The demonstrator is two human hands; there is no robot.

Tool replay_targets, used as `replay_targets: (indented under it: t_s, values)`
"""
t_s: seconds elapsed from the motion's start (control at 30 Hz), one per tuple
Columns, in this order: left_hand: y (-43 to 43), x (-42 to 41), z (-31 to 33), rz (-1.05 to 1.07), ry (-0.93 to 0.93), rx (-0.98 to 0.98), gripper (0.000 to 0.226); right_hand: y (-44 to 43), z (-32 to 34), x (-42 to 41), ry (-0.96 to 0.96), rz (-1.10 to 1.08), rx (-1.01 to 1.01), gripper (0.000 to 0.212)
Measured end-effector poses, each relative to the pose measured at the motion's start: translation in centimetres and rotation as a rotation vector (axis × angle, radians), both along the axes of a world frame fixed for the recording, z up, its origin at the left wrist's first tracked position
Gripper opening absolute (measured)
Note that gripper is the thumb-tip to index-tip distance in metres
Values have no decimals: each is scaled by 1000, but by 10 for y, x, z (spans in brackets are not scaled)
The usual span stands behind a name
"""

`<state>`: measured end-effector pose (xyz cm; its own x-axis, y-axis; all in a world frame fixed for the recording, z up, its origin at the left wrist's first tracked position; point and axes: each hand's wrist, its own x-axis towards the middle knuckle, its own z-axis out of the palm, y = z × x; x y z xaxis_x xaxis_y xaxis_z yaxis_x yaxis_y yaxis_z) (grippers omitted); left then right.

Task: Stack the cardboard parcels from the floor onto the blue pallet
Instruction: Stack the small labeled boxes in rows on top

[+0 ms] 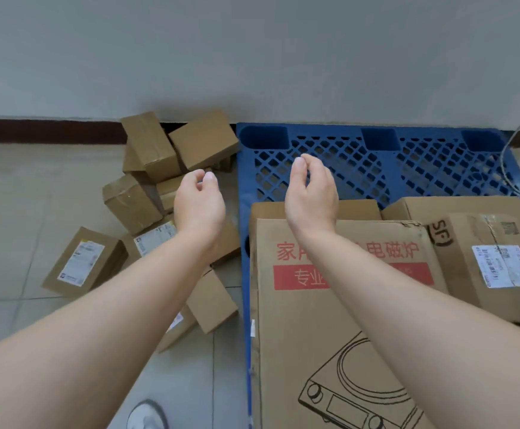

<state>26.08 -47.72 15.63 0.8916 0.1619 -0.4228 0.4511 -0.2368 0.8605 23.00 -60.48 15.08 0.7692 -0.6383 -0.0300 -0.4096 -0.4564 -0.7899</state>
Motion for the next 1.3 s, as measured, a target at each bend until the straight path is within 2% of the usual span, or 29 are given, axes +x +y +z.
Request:
replay_targets:
  t_s: [0.17,0.4,0.53,0.67,0.77,0.87,1.03,1.1,1.2,1.3]
  values:
    - [78,13,-39,115,70,32,37,76,-32,24,11,103,31,41]
    - [144,-3,-117,250,211,26,34,146,-103,29,140,279,16,40]
    - [152,-26,-174,355,374,-25,24,170,-148,26,223,442,-31,38]
    - [143,-53,-233,460,508,-88,31,185,-192,24,324,606,-41,36]
    - [134,-76,-272,526,586,-139,32,193,-230,23,458,723,-65,31]
    - [123,-93,-305,563,627,-202,27,195,-264,22,636,838,-90,37]
    - [104,-112,-356,635,769,-315,29,198,-317,19,784,1072,-345,42]
    - [100,-116,-370,670,858,-367,38,199,-332,18,803,1140,-427,43]
    - [95,-119,-380,710,953,-517,44,196,-346,16,867,1209,-526,45]
    - [91,-116,-379,745,951,-721,35,186,-350,11,888,1237,-639,43]
